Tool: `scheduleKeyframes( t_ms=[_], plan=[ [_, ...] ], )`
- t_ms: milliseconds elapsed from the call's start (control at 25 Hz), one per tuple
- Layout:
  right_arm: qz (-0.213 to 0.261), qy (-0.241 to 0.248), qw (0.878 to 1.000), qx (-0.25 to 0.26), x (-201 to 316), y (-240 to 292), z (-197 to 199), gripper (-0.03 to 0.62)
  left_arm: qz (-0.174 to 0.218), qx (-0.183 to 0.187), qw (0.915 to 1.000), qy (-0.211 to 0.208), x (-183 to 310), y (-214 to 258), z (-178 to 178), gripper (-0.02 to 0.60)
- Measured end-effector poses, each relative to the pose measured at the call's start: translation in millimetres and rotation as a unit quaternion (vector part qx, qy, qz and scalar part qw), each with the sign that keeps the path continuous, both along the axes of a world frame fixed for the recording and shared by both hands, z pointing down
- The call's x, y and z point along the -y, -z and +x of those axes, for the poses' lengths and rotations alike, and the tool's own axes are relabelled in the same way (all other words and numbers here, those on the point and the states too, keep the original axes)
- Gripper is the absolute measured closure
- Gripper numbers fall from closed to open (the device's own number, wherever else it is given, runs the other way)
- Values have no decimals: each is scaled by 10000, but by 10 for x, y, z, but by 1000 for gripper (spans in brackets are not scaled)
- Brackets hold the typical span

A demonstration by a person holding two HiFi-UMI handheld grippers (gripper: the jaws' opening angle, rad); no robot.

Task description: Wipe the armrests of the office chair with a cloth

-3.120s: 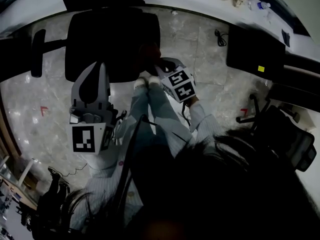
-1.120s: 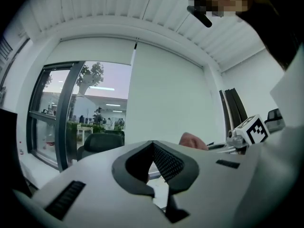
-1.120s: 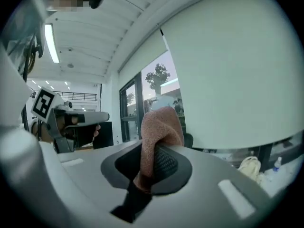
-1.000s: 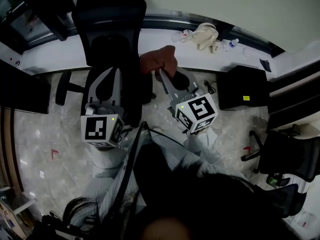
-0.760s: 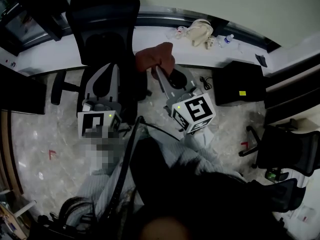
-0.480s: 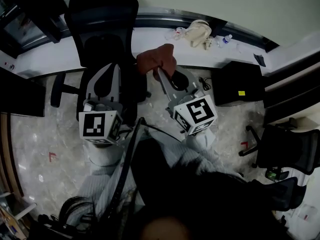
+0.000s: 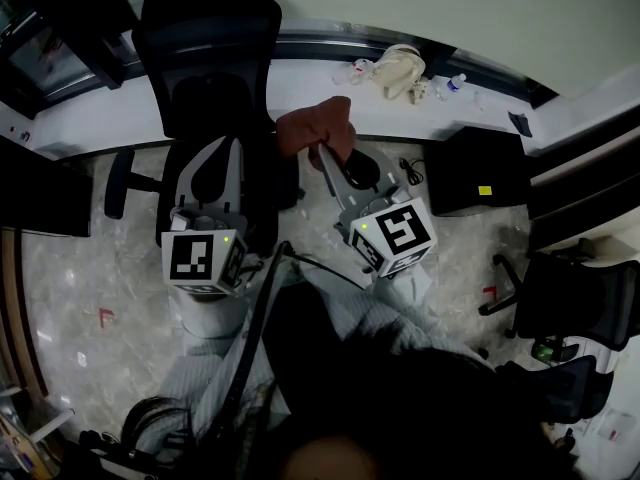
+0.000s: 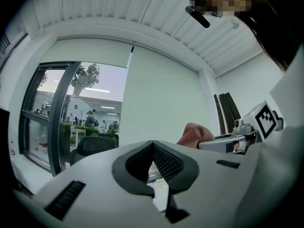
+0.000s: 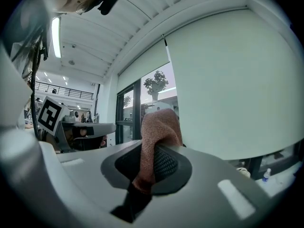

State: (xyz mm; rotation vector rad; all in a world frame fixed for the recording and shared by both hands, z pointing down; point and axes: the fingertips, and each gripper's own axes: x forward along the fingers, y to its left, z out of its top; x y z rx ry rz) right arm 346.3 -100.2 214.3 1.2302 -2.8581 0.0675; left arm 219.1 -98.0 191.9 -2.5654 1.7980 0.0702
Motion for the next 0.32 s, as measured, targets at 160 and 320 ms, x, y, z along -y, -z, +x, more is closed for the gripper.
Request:
scheduleKeyframes(
  t_ms=[160,320],
  plan=[
    [-22,-12,10000,-26,-23,-46,-33,562,-28,-32,10000,5,-27,-26,-37,578],
    [-38,-6,10000,-24,-33,-67,-105,562,50,-61,10000,-48,-35,-48,-87,578]
  ],
)
